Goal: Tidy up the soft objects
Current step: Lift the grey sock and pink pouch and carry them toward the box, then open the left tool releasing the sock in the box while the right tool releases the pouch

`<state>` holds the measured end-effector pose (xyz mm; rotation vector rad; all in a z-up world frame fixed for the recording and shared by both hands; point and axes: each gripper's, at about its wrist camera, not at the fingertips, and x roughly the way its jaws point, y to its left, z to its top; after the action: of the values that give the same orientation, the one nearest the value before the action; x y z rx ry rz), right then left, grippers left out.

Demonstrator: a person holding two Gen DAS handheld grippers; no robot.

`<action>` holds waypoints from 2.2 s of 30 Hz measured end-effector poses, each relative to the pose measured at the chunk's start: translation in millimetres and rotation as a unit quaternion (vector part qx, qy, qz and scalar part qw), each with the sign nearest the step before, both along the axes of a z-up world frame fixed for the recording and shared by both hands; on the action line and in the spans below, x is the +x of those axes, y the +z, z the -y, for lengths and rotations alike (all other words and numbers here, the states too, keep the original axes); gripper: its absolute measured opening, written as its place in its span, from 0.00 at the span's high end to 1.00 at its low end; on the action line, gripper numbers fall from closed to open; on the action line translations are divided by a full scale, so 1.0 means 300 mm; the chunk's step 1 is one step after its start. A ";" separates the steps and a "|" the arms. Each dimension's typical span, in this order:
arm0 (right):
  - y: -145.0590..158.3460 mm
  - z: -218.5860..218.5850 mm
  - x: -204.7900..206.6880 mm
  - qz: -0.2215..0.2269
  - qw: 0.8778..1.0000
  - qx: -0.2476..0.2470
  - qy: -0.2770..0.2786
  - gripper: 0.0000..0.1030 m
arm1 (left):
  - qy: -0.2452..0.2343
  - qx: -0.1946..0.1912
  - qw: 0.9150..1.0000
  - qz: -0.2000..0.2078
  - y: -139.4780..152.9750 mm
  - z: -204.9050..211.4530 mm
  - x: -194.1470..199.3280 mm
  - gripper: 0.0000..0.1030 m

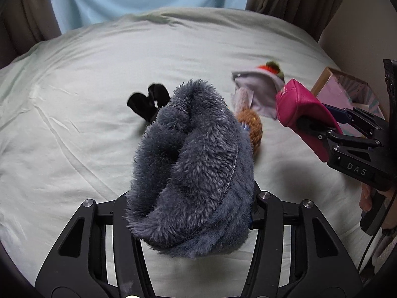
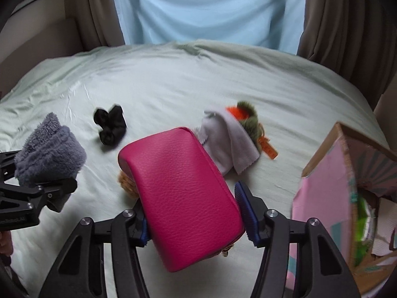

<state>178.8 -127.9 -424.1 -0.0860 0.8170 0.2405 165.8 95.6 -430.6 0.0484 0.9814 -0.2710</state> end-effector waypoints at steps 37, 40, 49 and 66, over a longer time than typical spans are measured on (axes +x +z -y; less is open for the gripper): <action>0.766 0.784 -0.264 0.008 0.987 0.058 -0.150 0.48 | -0.020 -0.037 0.998 0.050 0.797 0.775 -0.085 0.53; 0.739 0.879 -0.248 -0.009 0.986 0.053 -0.157 0.48 | -0.023 -0.044 0.998 0.037 0.766 0.887 -0.055 0.53; 0.607 1.121 -0.163 -0.068 0.977 0.059 -0.196 0.48 | -0.057 -0.027 0.998 -0.010 0.611 1.197 0.016 0.53; 0.217 1.264 0.031 -0.187 0.954 0.090 -0.216 0.48 | -0.105 0.030 0.986 -0.127 0.172 1.458 0.174 0.53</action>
<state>188.0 -507.0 -359.1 0.3176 1.1619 -0.0890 217.8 -341.7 -379.1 0.1760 1.2400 -0.4493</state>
